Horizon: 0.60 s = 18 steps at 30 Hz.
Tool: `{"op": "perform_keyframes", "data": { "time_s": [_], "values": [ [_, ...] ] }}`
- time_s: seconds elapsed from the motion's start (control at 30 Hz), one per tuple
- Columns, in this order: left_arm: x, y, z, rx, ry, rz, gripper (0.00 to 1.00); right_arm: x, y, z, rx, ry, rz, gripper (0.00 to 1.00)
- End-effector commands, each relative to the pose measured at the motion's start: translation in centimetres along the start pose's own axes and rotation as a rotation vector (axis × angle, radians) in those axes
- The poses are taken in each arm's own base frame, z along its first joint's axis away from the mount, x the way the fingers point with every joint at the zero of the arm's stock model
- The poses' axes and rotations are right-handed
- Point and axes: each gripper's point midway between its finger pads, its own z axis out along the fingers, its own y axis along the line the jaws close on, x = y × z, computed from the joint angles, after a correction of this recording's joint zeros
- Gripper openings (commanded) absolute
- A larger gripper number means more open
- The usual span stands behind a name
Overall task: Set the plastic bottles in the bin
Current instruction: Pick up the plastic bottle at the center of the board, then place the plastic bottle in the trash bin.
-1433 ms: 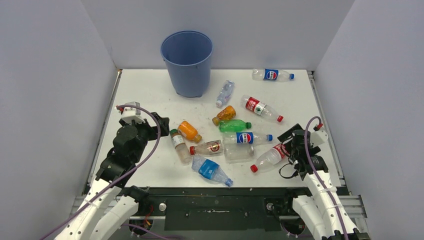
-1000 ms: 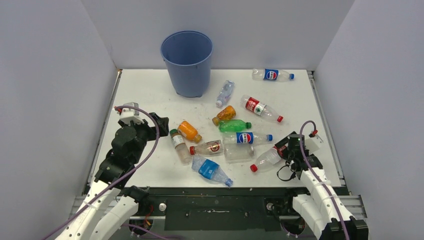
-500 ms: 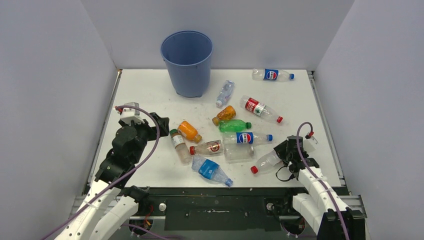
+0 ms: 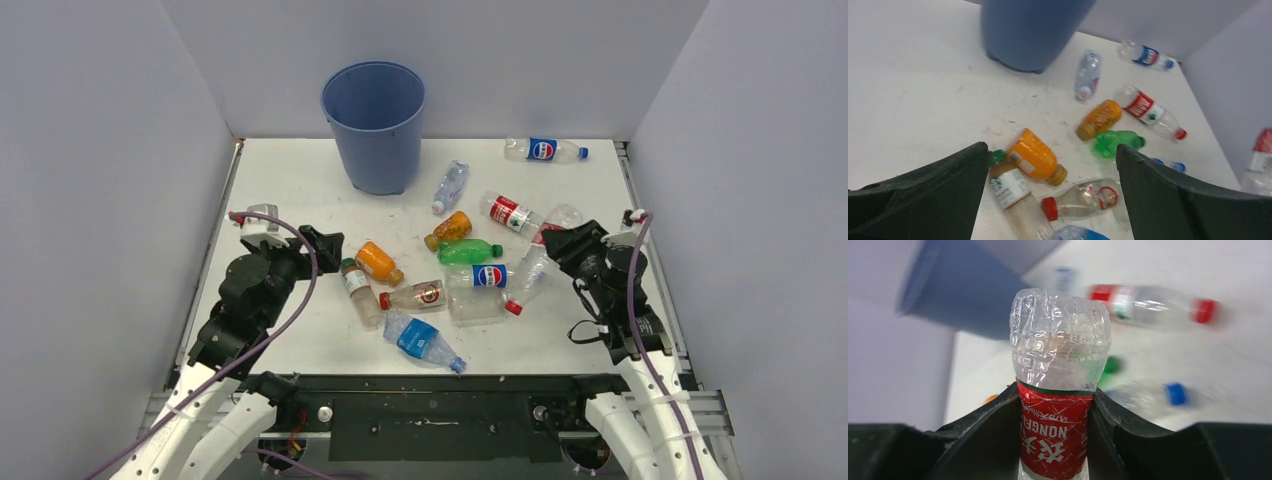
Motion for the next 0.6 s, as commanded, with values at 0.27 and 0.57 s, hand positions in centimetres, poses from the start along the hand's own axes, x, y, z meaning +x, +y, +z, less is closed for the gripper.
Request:
{"op": "perform_keyframes", "data": {
  "time_s": [0.27,0.57],
  "values": [
    [1.4,-17.2,-5.4,0.94,0.196,-0.077,0.96,2.0,26.6,-10.6,-1.137,0.005,-0.226,0.15],
    [5.0,-19.3,-7.7,1.078,0.231,-0.042,0.96,2.6,28.5,-12.0,-1.22,-0.118,-0.171,0.05]
  ]
}}
